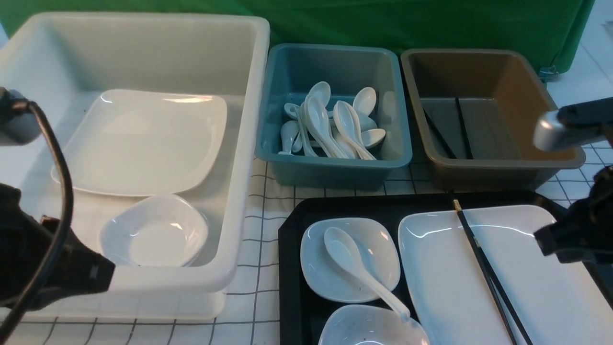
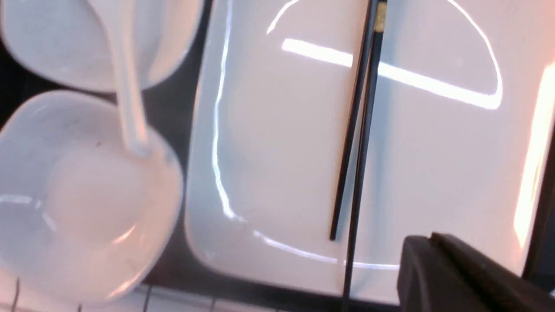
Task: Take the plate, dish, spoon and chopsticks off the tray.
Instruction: Use the right arm to grab a pair of chopsticks from the plate, then use the right arm to put the chopsticks into the small storage box on the right
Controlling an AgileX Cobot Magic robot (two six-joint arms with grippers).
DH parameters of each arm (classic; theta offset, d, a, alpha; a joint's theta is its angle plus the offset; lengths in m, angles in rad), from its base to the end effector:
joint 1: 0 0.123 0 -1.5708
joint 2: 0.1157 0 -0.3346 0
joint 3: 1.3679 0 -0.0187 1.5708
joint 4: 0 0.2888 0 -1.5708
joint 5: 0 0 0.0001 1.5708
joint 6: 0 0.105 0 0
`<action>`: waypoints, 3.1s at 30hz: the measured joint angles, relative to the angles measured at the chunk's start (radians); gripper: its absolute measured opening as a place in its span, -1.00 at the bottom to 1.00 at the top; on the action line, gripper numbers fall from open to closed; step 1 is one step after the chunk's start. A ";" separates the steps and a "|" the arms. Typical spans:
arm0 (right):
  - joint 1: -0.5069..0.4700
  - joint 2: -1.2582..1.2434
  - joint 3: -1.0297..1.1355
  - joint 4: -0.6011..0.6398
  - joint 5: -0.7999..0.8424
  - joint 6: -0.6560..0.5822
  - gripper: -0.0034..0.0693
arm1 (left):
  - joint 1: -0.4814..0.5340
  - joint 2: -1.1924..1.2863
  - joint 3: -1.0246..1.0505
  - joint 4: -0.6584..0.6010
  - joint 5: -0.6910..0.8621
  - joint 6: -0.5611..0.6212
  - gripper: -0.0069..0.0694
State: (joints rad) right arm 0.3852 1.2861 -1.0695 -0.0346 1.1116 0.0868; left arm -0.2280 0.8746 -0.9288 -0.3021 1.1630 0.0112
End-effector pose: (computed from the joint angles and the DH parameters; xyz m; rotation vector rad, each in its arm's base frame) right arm 0.2481 0.0971 0.3348 -0.4322 2.7791 0.0635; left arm 0.1434 -0.0627 0.3767 0.2551 2.5783 -0.4826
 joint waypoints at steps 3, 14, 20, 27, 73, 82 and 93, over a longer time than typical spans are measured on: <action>-0.043 0.122 -0.039 0.016 -0.019 -0.018 -0.72 | -0.082 -0.003 0.000 0.000 0.006 -0.036 -0.83; -0.055 0.497 -0.172 0.022 -0.137 -0.049 0.36 | -0.328 0.007 0.000 0.041 -0.016 -0.120 -0.83; -0.055 0.574 -0.222 0.024 -0.141 -0.057 0.37 | -0.439 0.120 0.000 0.060 -0.142 -0.139 -0.83; -0.055 0.600 -0.224 0.023 -0.133 -0.057 0.37 | -0.586 0.338 -0.035 0.067 -0.349 -0.083 -0.83; -0.066 0.469 -0.227 0.335 0.099 -0.311 -0.75 | -0.613 0.527 -0.201 0.035 -0.639 0.007 -0.83; -0.133 0.445 -0.352 0.488 0.107 -0.371 -0.75 | -0.612 0.527 -0.201 0.032 -0.801 0.007 -0.83; -0.380 0.607 -0.730 0.757 0.110 -0.397 -0.75 | -0.576 0.574 -0.202 0.039 -1.047 -0.017 -0.83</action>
State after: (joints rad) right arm 0.0047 1.8931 -1.7991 0.7224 1.2212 -0.3100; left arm -0.8045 1.4482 -1.1306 -0.2628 0.1158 -0.0053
